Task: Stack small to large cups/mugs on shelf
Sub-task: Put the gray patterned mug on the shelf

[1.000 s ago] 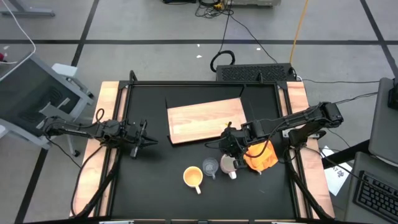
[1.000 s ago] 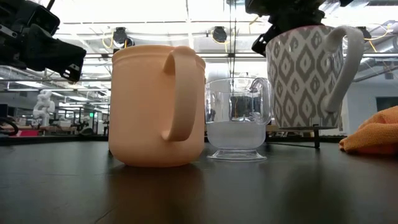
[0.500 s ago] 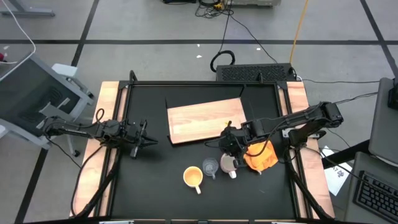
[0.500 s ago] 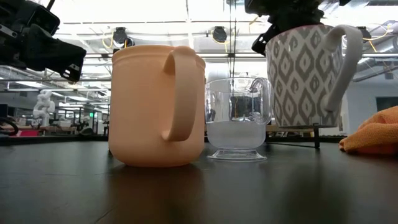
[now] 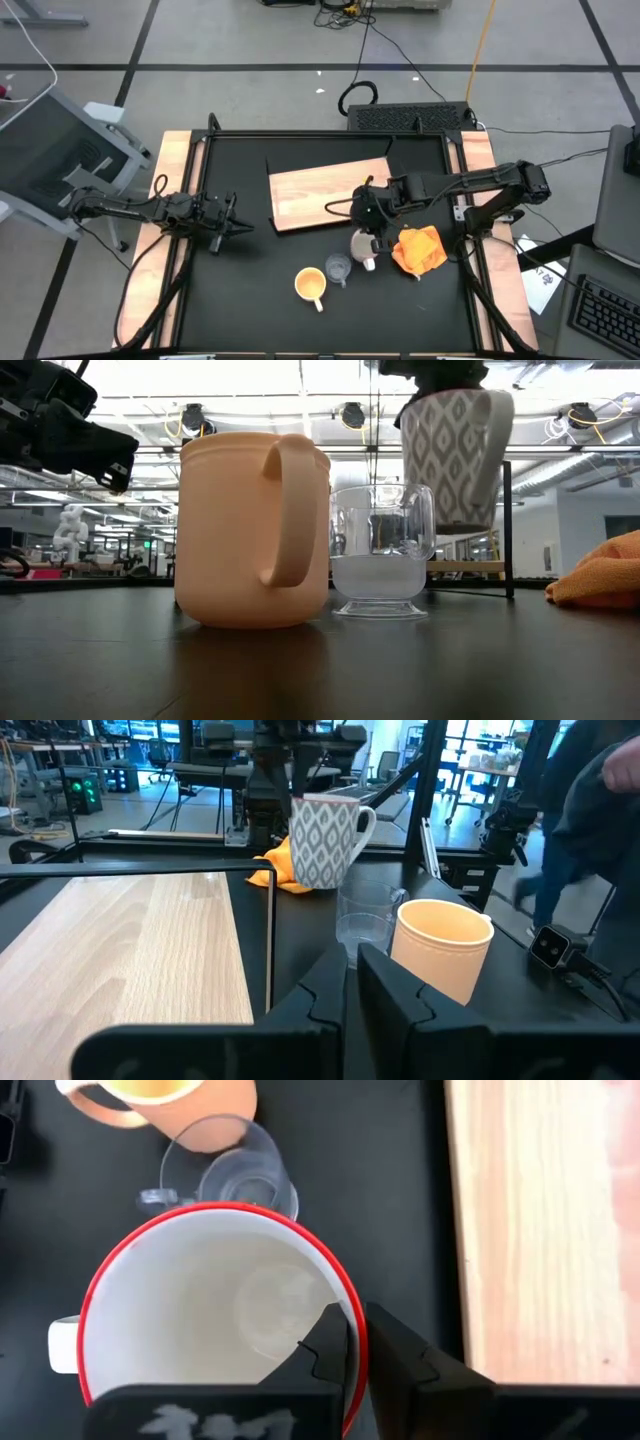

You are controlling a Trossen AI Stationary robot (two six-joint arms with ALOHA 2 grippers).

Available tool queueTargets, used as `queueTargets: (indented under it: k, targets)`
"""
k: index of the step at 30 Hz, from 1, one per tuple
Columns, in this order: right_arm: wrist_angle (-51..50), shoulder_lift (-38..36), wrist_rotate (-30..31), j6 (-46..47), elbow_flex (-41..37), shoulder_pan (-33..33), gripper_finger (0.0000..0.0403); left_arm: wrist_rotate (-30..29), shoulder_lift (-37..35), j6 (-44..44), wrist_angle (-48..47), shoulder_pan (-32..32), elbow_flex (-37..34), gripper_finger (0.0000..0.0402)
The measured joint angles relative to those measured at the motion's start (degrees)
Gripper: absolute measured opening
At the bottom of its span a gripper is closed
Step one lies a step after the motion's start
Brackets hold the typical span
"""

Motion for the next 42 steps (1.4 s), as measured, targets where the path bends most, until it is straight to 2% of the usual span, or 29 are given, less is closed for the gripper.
queueTargets:
  k: [8, 30, 42]
  targets:
    - [-2.65, 0.02, -0.01, -2.0, 0.29, -2.29, 0.001, 0.0, 0.02, 0.01, -0.04, 0.0, 0.0, 0.0031]
    - [-1.34, 0.02, -0.1, -3.17, 0.24, -2.71, 0.0013, 0.03, 0.02, 0.07, -0.68, 0.0, 0.0, 0.0031]
    - [-0.16, 0.02, -0.04, -7.09, 0.22, -8.98, 0.0012, 0.02, 0.01, 0.11, -0.94, 0.02, 0.0, 0.0031]
